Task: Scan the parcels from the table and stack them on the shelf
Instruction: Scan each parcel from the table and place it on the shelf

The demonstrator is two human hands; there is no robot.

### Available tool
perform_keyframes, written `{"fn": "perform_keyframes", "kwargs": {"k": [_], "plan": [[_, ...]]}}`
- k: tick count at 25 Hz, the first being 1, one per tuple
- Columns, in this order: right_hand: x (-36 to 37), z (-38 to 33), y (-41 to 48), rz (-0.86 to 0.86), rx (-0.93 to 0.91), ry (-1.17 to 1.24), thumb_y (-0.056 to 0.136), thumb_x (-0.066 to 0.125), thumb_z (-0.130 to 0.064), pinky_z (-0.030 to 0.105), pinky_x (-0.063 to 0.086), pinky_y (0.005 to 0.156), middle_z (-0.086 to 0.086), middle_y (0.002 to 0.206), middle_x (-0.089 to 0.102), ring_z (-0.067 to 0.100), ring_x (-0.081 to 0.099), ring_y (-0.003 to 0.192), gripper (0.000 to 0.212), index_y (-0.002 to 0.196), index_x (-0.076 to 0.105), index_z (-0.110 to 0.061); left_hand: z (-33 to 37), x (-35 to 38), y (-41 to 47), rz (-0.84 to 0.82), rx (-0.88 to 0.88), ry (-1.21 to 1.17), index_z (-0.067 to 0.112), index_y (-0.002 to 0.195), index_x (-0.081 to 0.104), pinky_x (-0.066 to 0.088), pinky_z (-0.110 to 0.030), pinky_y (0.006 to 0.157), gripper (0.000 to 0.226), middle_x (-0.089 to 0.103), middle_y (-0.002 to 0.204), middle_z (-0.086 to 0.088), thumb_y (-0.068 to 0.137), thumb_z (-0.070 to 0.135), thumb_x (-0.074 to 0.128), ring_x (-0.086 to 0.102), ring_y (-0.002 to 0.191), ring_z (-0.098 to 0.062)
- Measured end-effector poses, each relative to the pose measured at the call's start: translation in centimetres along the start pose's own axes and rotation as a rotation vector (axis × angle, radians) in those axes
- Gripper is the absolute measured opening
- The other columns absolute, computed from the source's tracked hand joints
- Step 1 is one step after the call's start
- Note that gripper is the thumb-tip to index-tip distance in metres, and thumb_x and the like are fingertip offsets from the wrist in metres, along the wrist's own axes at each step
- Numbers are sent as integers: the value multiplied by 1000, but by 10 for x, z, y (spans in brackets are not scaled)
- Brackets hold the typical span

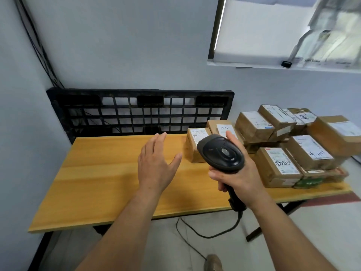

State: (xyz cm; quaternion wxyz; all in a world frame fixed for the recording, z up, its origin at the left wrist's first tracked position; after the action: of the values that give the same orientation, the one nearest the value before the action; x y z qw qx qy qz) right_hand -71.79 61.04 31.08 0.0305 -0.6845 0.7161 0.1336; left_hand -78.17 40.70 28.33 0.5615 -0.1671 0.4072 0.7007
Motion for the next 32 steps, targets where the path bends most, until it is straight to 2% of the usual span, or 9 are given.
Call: {"fn": "perform_keyframes", "kwargs": {"k": [4,8,11,15,19,22,26,29,32], "plan": [[-31,27,47,20,30,-55,71,82,-1,25,51,49,18,118,60,19,61,52,105,149,26,-45,2,41,29,-51,-59,-44,22,147,32,31,-38,111,66,37,149,0,91,45,57,31,137,-17],[-65,59,99,23,75,-58,70,83,0,28,52,49,15,123,59,24,62,53,106,146,29,-50,4,92,60,-123,-137,-67,24,149,28,31,-35,110,63,35,150,2,95,46,49,30,137,-16],[-83,85,134,-7,114,-57,71,81,3,29,54,50,3,122,59,22,61,53,106,149,28,-44,5,135,83,-182,-187,-71,23,151,23,28,-33,110,60,31,152,2,98,44,43,28,139,-15],[-102,129,172,-55,188,-32,71,82,0,33,54,52,0,122,60,22,60,53,106,150,26,-44,4,199,110,-266,-286,-100,22,152,20,30,-32,107,62,34,149,-2,99,38,47,32,135,-16],[-99,166,190,-126,257,12,70,84,-4,32,54,53,-3,127,57,22,60,54,103,142,29,-53,-21,245,114,-390,-516,-180,23,154,7,36,-41,106,78,31,151,-9,95,26,58,34,136,-25],[-93,187,192,-172,314,32,70,84,-2,34,57,53,-4,127,57,21,60,53,106,148,28,-47,-33,258,99,-474,-705,-400,29,153,-6,38,-49,108,93,20,158,-8,91,20,64,33,139,-29],[-91,202,184,-189,362,26,69,85,-4,34,56,53,-2,129,57,25,59,52,109,148,25,-50,-39,253,77,-544,-769,-574,37,151,-14,32,-50,112,110,10,162,-7,85,16,71,27,143,-29],[-84,203,173,-194,387,41,69,85,-2,37,56,55,0,127,58,25,60,52,111,148,25,-51,-35,251,65,-621,-729,-658,43,149,-13,50,-37,96,112,26,158,-6,84,11,72,44,132,-24],[-74,200,159,-200,401,56,69,84,1,39,56,55,-3,126,60,24,57,50,110,148,26,-50,-21,250,53,-687,-646,-653,41,150,-8,49,-17,80,98,48,144,4,91,8,62,55,100,1]]}}
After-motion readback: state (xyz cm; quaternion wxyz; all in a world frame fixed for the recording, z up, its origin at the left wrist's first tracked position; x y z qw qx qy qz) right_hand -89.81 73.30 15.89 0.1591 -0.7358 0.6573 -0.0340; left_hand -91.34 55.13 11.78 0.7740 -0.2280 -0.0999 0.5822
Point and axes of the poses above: each hand's wrist, its own y-axis towards the middle knuckle, its own x-axis out of the palm, z = x × y, the point moved 7 cm from there along y, towards the middle knuckle
